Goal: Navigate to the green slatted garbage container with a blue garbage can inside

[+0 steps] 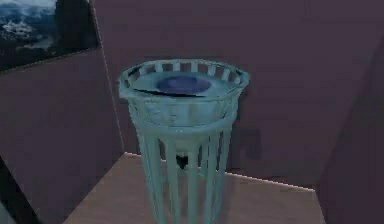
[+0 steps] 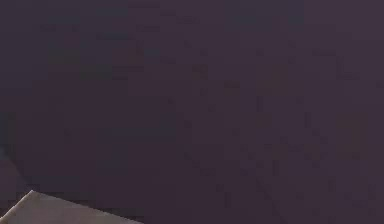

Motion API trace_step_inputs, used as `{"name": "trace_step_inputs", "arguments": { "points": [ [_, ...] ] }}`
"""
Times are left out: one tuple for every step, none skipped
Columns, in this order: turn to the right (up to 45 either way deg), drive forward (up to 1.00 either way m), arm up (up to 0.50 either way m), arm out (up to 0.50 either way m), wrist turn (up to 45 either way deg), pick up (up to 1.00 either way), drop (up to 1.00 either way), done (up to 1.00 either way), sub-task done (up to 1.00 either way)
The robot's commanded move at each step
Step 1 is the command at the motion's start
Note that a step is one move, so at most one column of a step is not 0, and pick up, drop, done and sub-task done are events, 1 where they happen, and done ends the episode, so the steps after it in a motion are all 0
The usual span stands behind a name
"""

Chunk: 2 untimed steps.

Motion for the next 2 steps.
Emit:
{"name": "trace_step_inputs", "arguments": {
  "points": [
    [-45.0,0.00,0.00,0.00,0.0,0.00,0.00,0.00,0.00],
    [-12.0,0.00,0.00,0.00,0.0,0.00,0.00,0.00,0.00]
  ]
}}
